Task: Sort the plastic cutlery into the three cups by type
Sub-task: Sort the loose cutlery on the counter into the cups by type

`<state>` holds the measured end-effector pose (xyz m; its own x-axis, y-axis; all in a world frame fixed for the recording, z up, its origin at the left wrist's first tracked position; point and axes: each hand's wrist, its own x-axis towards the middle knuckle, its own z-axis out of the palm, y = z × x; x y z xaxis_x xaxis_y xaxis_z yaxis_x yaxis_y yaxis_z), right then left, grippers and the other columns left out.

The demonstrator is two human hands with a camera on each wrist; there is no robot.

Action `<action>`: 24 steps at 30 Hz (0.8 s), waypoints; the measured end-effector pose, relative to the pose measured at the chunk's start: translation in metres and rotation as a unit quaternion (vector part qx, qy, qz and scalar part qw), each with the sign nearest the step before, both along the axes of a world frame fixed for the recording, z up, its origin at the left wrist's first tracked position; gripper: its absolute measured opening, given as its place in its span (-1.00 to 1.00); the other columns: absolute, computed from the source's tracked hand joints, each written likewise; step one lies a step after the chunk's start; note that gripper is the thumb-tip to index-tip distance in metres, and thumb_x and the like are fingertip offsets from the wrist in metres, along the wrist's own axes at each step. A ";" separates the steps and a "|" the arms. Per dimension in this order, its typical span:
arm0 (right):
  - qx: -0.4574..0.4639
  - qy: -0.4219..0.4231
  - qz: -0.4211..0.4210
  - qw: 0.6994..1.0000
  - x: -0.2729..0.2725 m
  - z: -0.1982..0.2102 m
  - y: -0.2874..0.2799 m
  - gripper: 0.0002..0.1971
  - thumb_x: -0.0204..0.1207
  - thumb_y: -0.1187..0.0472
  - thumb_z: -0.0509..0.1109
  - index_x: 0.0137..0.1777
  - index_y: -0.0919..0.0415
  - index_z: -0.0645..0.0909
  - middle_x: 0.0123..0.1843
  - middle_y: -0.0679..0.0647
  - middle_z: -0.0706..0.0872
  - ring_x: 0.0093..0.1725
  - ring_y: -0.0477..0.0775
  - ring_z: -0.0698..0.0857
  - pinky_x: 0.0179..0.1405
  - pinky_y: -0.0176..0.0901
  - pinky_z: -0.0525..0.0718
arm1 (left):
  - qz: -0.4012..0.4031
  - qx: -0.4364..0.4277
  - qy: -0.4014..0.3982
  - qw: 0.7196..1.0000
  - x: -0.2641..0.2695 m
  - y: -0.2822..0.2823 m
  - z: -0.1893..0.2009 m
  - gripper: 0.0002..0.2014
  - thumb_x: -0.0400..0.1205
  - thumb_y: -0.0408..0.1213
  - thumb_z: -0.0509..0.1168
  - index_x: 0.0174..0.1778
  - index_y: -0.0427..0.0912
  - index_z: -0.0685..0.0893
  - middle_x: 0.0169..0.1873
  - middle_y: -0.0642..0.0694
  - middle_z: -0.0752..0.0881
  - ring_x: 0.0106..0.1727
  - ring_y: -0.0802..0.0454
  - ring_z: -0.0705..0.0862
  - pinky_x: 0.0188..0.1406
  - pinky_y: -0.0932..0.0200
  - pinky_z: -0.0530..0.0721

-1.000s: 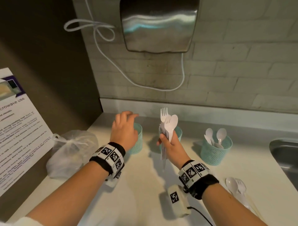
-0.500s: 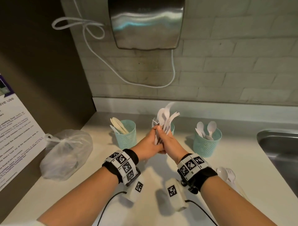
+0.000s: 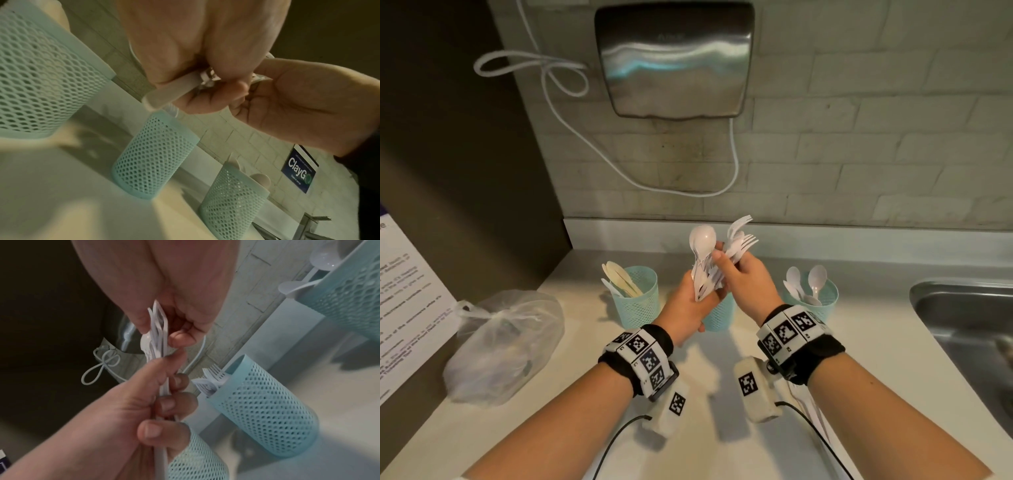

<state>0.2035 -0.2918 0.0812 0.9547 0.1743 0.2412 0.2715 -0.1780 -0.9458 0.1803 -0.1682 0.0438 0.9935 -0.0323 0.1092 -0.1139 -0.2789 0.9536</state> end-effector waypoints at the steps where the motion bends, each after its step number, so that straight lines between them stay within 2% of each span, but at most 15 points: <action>1: 0.009 0.011 0.017 1.000 0.001 0.001 0.001 -0.75 0.67 0.13 0.23 0.28 0.05 0.61 -0.02 -0.08 0.76 -0.10 -0.30 0.70 -0.04 -0.40 0.62 | 0.001 -0.006 0.002 1.000 0.001 0.001 0.000 -0.59 0.63 -0.21 0.33 0.39 0.05 0.42 -0.17 0.05 0.66 -0.46 0.22 0.52 -0.65 0.23 0.45; 3: 0.021 0.033 0.042 0.998 0.001 0.004 0.001 -0.75 0.69 0.21 0.15 0.25 0.01 0.59 -0.15 -0.12 0.70 -0.26 -0.36 0.64 -0.19 -0.49 0.57 | 0.000 -0.027 0.014 1.000 0.000 0.003 0.000 -0.68 0.62 -0.21 0.35 0.28 0.00 0.51 -0.31 0.08 0.61 -0.52 0.24 0.48 -0.67 0.24 0.41; 4: 0.018 0.046 0.046 0.998 0.000 0.006 0.000 -0.76 0.69 0.24 0.12 0.19 0.05 0.59 -0.21 -0.10 0.66 -0.31 -0.29 0.61 -0.28 -0.48 0.54 | -0.005 -0.039 0.019 0.999 0.000 0.005 0.000 -0.73 0.63 -0.17 0.35 0.22 -0.02 0.53 -0.34 0.06 0.59 -0.53 0.23 0.44 -0.67 0.25 0.41; 6: 0.005 0.077 0.046 0.996 0.001 0.008 -0.001 -0.81 0.65 0.23 0.10 -0.03 0.18 0.55 -0.26 0.02 0.60 -0.32 -0.09 0.55 -0.32 -0.30 0.52 | -0.018 -0.051 0.026 0.998 -0.002 0.006 0.000 -0.75 0.65 -0.04 0.28 0.18 -0.03 0.54 -0.32 -0.03 0.56 -0.51 0.18 0.41 -0.65 0.27 0.41; 9: -0.034 0.088 0.046 0.994 0.004 0.010 -0.002 -0.78 0.60 0.24 0.09 -0.27 0.16 0.45 -0.34 0.03 0.51 -0.35 -0.04 0.46 -0.28 -0.17 0.42 | -0.004 -0.058 0.038 0.998 -0.003 0.006 0.001 -0.63 0.67 0.11 0.12 0.25 -0.05 0.51 -0.37 0.02 0.49 -0.47 0.15 0.42 -0.61 0.26 0.43; 12: -0.042 0.083 0.062 0.994 0.006 0.014 -0.001 -0.73 0.60 0.30 0.09 -0.34 0.15 0.43 -0.41 -0.01 0.50 -0.41 -0.09 0.46 -0.34 -0.26 0.42 | 0.001 -0.076 0.052 0.996 -0.002 0.006 0.002 -0.61 0.70 0.10 0.09 0.30 -0.07 0.47 -0.37 0.02 0.49 -0.46 0.14 0.44 -0.60 0.23 0.43; 14: -0.047 0.076 0.062 0.994 0.008 0.014 0.000 -0.71 0.62 0.30 0.10 -0.34 0.14 0.46 -0.41 -0.03 0.55 -0.44 -0.17 0.51 -0.40 -0.36 0.44 | 0.012 -0.090 0.060 0.994 -0.001 0.007 0.005 -0.64 0.71 0.05 0.11 0.32 -0.08 0.43 -0.33 -0.01 0.52 -0.45 0.13 0.45 -0.59 0.24 0.45; 15: -0.059 0.073 0.054 0.994 0.010 0.012 0.000 -0.72 0.64 0.26 0.11 -0.30 0.15 0.50 -0.36 0.01 0.59 -0.40 -0.14 0.55 -0.35 -0.32 0.48 | 0.018 -0.093 0.062 0.994 -0.001 0.008 0.007 -0.65 0.71 0.03 0.12 0.33 -0.07 0.42 -0.30 -0.02 0.54 -0.44 0.14 0.46 -0.58 0.24 0.49; 17: -0.077 0.067 0.036 0.994 0.013 0.010 0.001 -0.74 0.65 0.19 0.11 -0.21 0.22 0.53 -0.26 0.14 0.64 -0.25 0.04 0.59 -0.14 0.00 0.58 | 0.027 -0.098 0.064 0.993 -0.001 0.010 0.010 -0.67 0.72 -0.01 0.13 0.34 -0.06 0.40 -0.24 -0.03 0.54 -0.42 0.15 0.45 -0.54 0.24 0.60; 19: -0.076 0.070 0.018 0.994 0.016 0.008 0.003 -0.70 0.66 0.15 0.09 -0.17 0.29 0.56 -0.23 0.21 0.65 -0.21 0.13 0.59 0.00 0.21 0.64 | 0.035 -0.106 0.066 0.992 0.000 0.012 0.012 -0.68 0.72 -0.06 0.15 0.35 -0.08 0.38 -0.21 -0.04 0.52 -0.40 0.16 0.46 -0.50 0.21 0.69; 21: -0.043 0.071 0.001 0.997 0.015 0.009 0.005 -0.66 0.67 0.16 0.06 -0.05 0.30 0.64 -0.24 0.19 0.66 -0.22 0.14 0.62 0.00 0.21 0.66 | 0.038 -0.117 0.067 0.990 0.001 0.013 0.013 -0.68 0.72 -0.09 0.16 0.36 -0.08 0.37 -0.17 -0.09 0.55 -0.36 0.13 0.52 -0.42 0.07 0.79; 24: 0.034 0.039 -0.052 0.997 0.017 0.014 0.006 -0.67 0.69 0.19 0.03 0.07 0.15 0.66 -0.25 0.06 0.65 -0.18 0.08 0.65 0.00 0.08 0.62 | 0.034 -0.144 0.068 0.987 0.001 0.015 0.014 -0.79 0.73 -0.13 0.14 0.25 -0.05 0.37 -0.06 -0.12 0.62 -0.28 0.04 0.65 -0.42 -0.03 0.81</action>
